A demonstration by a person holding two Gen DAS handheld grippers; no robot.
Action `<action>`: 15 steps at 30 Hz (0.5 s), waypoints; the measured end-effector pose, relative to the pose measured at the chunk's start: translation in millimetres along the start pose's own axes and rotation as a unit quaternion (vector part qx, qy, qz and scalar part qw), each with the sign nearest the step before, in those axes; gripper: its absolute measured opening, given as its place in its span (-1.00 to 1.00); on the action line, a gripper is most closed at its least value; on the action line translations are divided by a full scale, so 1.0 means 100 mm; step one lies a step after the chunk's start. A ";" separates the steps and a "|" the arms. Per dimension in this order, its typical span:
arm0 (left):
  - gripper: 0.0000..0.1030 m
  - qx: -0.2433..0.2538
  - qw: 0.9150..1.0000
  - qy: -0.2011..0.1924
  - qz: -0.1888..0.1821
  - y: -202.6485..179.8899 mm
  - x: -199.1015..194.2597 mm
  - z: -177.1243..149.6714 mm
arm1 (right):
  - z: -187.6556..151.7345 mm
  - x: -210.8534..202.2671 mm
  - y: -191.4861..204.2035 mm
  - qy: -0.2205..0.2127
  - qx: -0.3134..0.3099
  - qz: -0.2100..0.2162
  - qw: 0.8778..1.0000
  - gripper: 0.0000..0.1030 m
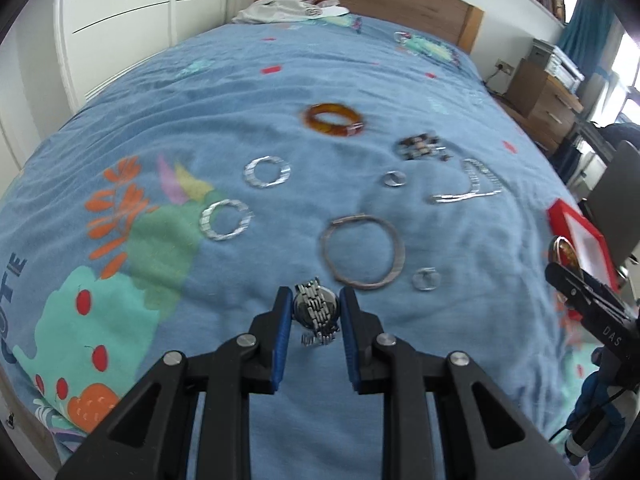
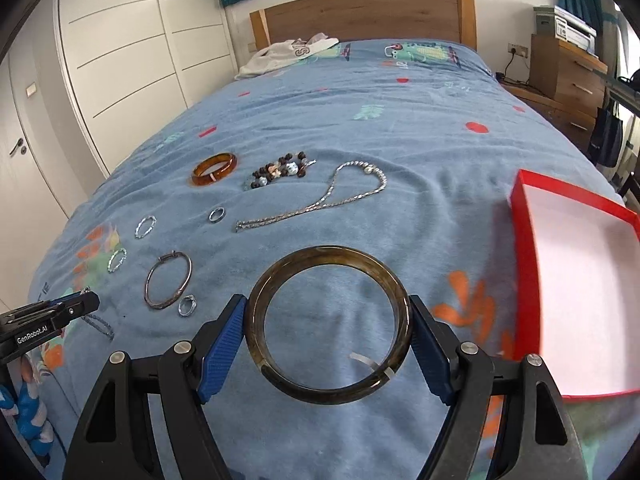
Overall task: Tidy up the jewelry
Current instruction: 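Grasp the silver watch with the left tool while the right tool grasps the brown-black bangle, then carry both items into the red box and open both tools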
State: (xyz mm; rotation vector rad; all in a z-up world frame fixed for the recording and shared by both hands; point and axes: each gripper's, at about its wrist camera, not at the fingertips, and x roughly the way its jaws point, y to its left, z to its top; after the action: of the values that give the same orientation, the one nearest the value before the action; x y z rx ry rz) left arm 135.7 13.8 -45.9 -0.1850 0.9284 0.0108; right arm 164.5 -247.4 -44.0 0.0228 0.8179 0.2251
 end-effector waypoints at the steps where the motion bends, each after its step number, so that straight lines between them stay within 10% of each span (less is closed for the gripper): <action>1: -0.57 0.007 1.000 -0.002 -0.010 -0.11 -0.04 0.02 | 0.00 -0.10 -0.08 -0.005 0.005 -0.004 1.000 0.50; 15: -0.57 0.137 0.974 0.003 -0.178 -2.45 -0.08 0.40 | -0.04 -0.82 -1.64 -0.011 0.025 -0.079 0.996 0.50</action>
State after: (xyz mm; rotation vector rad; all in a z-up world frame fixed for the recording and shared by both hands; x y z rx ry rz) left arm 184.3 -219.9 21.1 -0.0928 0.8822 -0.4486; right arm 138.5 -424.7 -4.9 0.0069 0.7982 0.0547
